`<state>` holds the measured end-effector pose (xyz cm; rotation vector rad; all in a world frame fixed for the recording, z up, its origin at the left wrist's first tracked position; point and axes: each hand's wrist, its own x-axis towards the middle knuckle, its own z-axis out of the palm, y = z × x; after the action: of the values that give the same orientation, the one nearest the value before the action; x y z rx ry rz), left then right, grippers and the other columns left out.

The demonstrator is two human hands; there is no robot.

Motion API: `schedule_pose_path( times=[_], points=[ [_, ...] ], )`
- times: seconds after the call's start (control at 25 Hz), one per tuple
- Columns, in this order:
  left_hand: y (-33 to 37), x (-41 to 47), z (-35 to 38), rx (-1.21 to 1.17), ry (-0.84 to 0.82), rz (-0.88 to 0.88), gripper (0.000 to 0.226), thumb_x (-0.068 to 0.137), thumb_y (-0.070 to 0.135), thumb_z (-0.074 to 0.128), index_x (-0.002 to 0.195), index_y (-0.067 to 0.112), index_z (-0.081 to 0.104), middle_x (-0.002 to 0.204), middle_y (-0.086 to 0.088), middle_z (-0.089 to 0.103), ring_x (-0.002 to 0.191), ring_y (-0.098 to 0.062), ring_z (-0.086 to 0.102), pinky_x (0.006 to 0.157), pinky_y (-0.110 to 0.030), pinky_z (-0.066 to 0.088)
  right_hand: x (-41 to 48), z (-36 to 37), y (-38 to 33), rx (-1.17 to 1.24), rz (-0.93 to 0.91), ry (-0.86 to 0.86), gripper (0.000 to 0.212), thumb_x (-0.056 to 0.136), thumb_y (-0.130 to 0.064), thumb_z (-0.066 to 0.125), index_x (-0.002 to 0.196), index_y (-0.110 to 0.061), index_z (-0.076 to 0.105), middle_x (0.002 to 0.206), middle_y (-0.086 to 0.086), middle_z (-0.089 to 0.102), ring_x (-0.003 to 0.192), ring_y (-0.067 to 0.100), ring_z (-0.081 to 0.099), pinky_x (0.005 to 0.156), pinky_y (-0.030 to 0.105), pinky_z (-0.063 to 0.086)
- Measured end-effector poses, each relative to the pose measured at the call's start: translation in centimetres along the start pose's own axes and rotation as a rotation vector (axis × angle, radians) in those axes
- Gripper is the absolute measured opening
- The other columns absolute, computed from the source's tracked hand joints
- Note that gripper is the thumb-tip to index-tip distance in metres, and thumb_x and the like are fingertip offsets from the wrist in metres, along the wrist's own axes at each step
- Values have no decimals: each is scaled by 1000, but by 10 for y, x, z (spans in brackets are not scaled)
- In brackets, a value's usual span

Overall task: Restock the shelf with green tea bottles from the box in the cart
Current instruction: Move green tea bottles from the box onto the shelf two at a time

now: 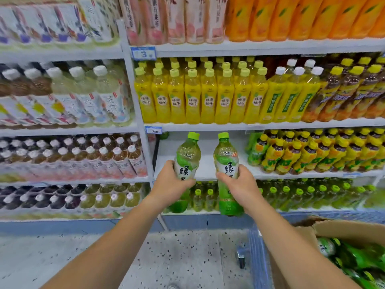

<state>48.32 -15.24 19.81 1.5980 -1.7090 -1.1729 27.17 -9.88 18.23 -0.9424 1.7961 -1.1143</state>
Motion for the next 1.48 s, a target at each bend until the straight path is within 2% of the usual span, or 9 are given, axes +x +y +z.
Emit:
schedule_pose_path(
  times=[0.28,0.4,0.48,0.64,1.04,1.16,1.28,1.36,1.48],
  points=[
    [-57,94,-1,-77,73,79,45,71,27,87,103,34,56,96,12,69,80,8,64,58,-7,45,86,67,20,-67,-113,46,31,78,-37,81,99,-36,59,90,-15,69,77,-2,66,57,15,45],
    [-90,136,17,-95,143,108,45,69,30,86,103,35,56,96,14,68,82,8,64,65,-13,49,132,93,46,-67,-171,39,31,78,-32,83,95,-37,57,89,-16,68,75,-13,62,53,7,44],
    [-114,165,32,-93,169,130,49,69,32,86,108,34,56,99,13,68,86,5,64,74,-23,53,165,109,62,-67,-198,36,33,77,-32,83,94,-37,56,91,-16,67,75,-11,62,54,8,43],
    [-162,222,57,-50,230,182,46,67,39,86,101,39,56,95,18,68,85,12,61,65,-10,46,230,141,107,-37,-242,51,36,75,-33,85,95,-38,55,91,-17,67,76,-8,63,60,13,43],
    [-220,293,89,-95,363,417,47,60,41,81,101,45,58,94,23,70,85,11,64,71,-17,50,300,190,163,109,-481,101,39,71,-29,83,99,-41,58,91,-20,70,80,-7,65,66,21,47],
    [-224,303,99,-100,384,483,54,58,47,81,107,39,59,96,22,69,87,14,62,67,-7,47,304,193,168,123,-565,67,42,73,-31,82,103,-46,57,91,-31,68,81,-13,63,66,21,48],
    [-231,308,100,-106,338,520,52,66,37,89,105,41,55,91,25,68,87,18,60,61,-1,45,305,188,177,92,-613,-14,45,78,-38,82,108,-52,53,95,-36,66,87,-16,62,68,16,47],
    [-243,309,95,-60,224,509,56,66,36,90,107,44,53,99,27,66,91,12,63,68,-7,51,304,179,187,13,-627,-121,47,79,-46,80,108,-60,47,99,-45,62,91,-23,58,66,7,47],
    [-263,306,92,66,194,463,47,71,44,85,112,38,62,113,11,64,99,-2,63,87,-27,56,306,164,202,-189,-676,-164,47,78,-47,81,111,-56,48,106,-47,59,97,-21,58,69,5,48]
  ],
)
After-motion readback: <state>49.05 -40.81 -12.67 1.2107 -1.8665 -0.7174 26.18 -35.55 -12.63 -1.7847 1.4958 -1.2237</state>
